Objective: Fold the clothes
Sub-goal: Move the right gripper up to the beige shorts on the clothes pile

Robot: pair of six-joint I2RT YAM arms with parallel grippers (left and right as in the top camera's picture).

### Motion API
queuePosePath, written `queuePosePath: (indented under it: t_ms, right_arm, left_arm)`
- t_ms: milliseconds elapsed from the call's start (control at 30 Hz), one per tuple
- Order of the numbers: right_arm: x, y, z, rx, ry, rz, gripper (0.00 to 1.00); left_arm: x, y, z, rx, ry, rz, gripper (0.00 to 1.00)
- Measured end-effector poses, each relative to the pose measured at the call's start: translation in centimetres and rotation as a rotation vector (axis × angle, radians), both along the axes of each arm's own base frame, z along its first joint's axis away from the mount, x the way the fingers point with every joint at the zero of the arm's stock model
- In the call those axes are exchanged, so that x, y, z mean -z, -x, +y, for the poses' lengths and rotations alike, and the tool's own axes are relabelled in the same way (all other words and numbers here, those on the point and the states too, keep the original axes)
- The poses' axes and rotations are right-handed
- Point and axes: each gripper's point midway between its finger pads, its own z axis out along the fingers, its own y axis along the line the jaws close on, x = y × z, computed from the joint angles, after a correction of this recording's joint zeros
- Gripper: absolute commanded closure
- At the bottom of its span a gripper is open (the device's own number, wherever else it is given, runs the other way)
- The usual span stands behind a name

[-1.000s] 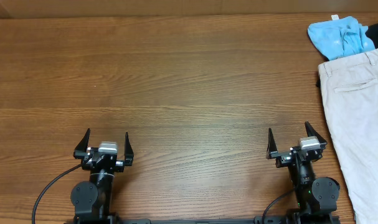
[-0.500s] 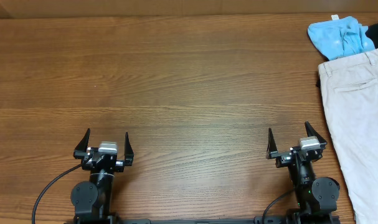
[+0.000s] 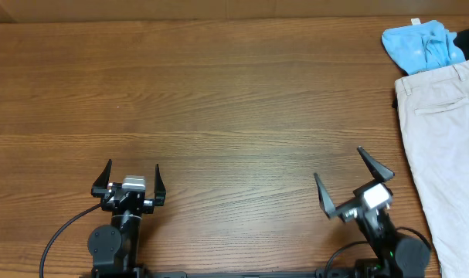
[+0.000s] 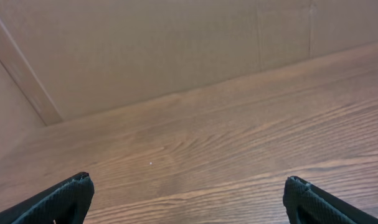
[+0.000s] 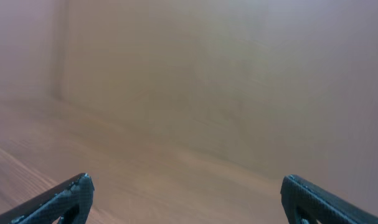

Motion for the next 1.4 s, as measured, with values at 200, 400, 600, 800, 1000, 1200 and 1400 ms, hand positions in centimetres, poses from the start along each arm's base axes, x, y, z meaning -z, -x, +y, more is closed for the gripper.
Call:
queuePosePath:
  t_ms: [200, 400, 600, 800, 1000, 1200, 1400]
  right_arm:
    - [-2.8, 2.6, 2.0, -0.136, 0.046, -0.163, 0.0]
    - [-1.3, 1.7, 1.8, -0.124, 0.026, -0.072, 0.0]
    - [-2.5, 0.4, -1.1, 0.043, -0.082, -0.079, 0.0]
    - [-3.2, -0.7, -4.4, 0.235, -0.166, -0.079, 0.0]
    - [-6.3, -1.8, -7.2, 0.406, -0.184, -0.07, 0.0]
    - [-8.9, -5.3, -9.8, 0.581, -0.148, 0.02, 0.0]
    - [-8.7, -11.3, -11.6, 0.722, -0.01, 0.217, 0.0]
  left_arm:
    - [0.0, 0.0, 0.0, 0.0, 0.0, 0.001, 0.01]
    - [0.0, 0.0, 0.0, 0.0, 0.0, 0.001, 0.0]
    - [0.0, 0.0, 0.0, 0.0, 0.0, 0.001, 0.0]
    - [0.0, 0.0, 0.0, 0.0, 0.0, 0.001, 0.0]
    - [0.0, 0.0, 0.0, 0.0, 0.0, 0.001, 0.0]
    - [0.0, 0.0, 0.0, -0.001, 0.0, 0.001, 0.0]
    - [0.0, 0.0, 0.0, 0.0, 0.0, 0.001, 0.0]
